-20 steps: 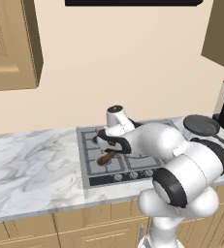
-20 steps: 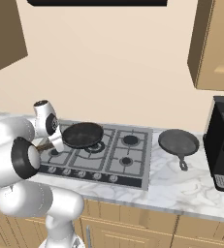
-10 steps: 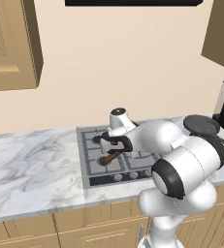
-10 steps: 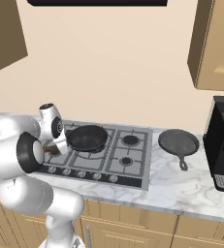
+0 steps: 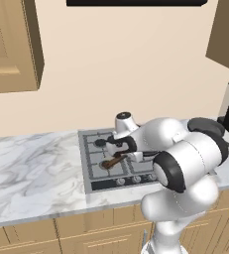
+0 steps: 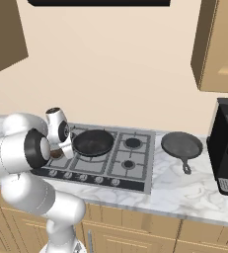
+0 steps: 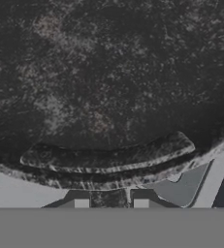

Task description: Place both pans onto different burners. Then place the garlic and the fish on different pans.

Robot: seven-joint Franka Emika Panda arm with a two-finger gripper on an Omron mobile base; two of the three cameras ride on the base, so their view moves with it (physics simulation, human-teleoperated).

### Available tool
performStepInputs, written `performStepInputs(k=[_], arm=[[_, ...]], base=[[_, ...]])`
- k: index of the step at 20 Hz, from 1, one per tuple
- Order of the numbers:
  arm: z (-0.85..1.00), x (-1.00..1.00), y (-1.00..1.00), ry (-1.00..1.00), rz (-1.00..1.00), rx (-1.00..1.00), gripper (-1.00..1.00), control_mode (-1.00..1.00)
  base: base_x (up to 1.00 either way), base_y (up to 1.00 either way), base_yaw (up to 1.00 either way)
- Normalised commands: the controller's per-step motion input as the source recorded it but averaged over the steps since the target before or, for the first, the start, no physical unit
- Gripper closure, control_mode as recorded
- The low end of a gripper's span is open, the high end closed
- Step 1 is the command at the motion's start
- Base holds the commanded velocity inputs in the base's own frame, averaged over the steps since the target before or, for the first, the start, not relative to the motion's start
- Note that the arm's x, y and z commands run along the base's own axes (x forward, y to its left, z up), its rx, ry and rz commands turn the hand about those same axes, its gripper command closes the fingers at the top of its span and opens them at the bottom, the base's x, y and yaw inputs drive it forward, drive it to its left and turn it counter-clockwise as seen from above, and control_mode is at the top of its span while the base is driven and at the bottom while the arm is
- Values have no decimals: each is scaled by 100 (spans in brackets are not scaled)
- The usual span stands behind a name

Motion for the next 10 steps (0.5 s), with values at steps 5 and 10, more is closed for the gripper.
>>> performStepInputs(k=[5, 10], arm=[[-23, 11, 0, 0, -3, 0, 100, -100], [-22, 11, 0, 0, -2, 0, 100, -100]], base=[[0, 0, 0], [0, 0, 0]])
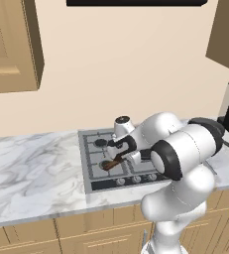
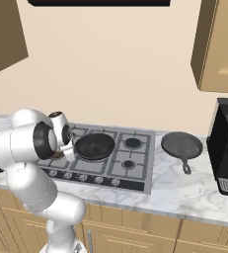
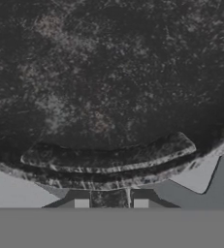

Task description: Place both pans onto different burners. Then place the garlic and the fish on different pans.

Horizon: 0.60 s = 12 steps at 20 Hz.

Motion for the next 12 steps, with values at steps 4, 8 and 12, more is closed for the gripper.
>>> performStepInputs(k=[4, 8, 12], arm=[[-18, 11, 0, 0, -2, 0, 100, -100], [-16, 17, 0, 0, -2, 0, 100, -100], [-14, 24, 0, 0, -1, 0, 100, -100]], base=[[0, 0, 0], [0, 0, 0], [0, 0, 0]])
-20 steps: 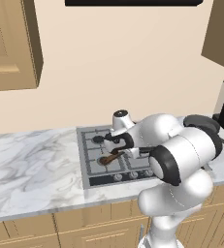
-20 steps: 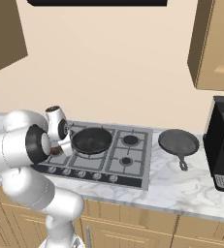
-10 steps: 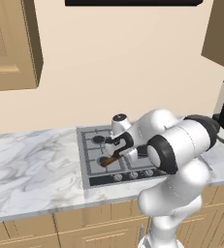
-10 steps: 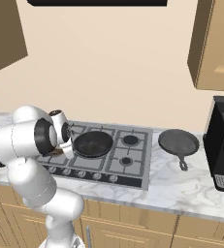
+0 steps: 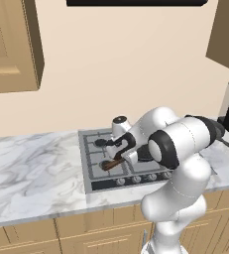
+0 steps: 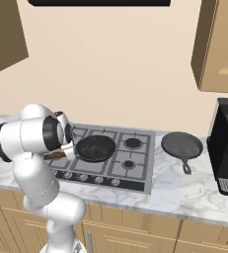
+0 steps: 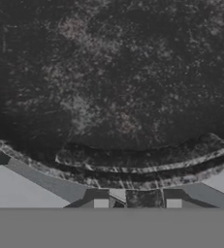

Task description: Place both pans onto different burners. Then place the garlic and the fish on different pans.

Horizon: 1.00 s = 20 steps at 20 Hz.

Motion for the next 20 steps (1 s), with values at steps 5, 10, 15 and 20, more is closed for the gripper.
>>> performStepInputs(k=[5, 10, 15, 20], arm=[[-15, 21, 0, 0, 0, 0, 100, -100], [-12, 11, 0, 0, 0, 0, 100, -100], [-9, 5, 0, 0, 0, 0, -100, -100], [-8, 0, 0, 0, 0, 0, -100, -100]], base=[[0, 0, 0], [0, 0, 0], [0, 0, 0], [0, 0, 0]])
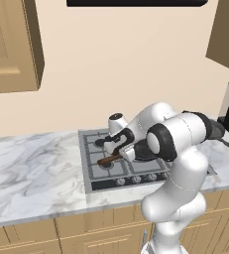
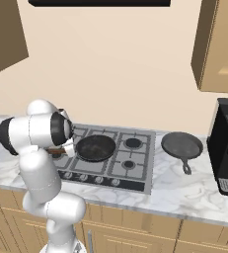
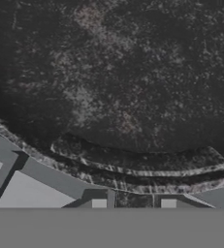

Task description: Place both pans onto different burners. Then place the garlic and the fish on different pans.

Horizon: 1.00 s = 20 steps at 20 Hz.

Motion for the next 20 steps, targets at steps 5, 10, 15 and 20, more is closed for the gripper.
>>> performStepInputs(k=[5, 10, 15, 20], arm=[[-5, 0, 0, 0, 0, 0, -100, -100], [-1, -5, 0, -2, 0, 0, -100, -100], [3, -12, 0, -9, 0, 0, -100, -100], [17, -5, 2, -11, 0, 0, -100, -100]], base=[[0, 0, 0], [0, 0, 0], [0, 0, 0], [0, 0, 0]])
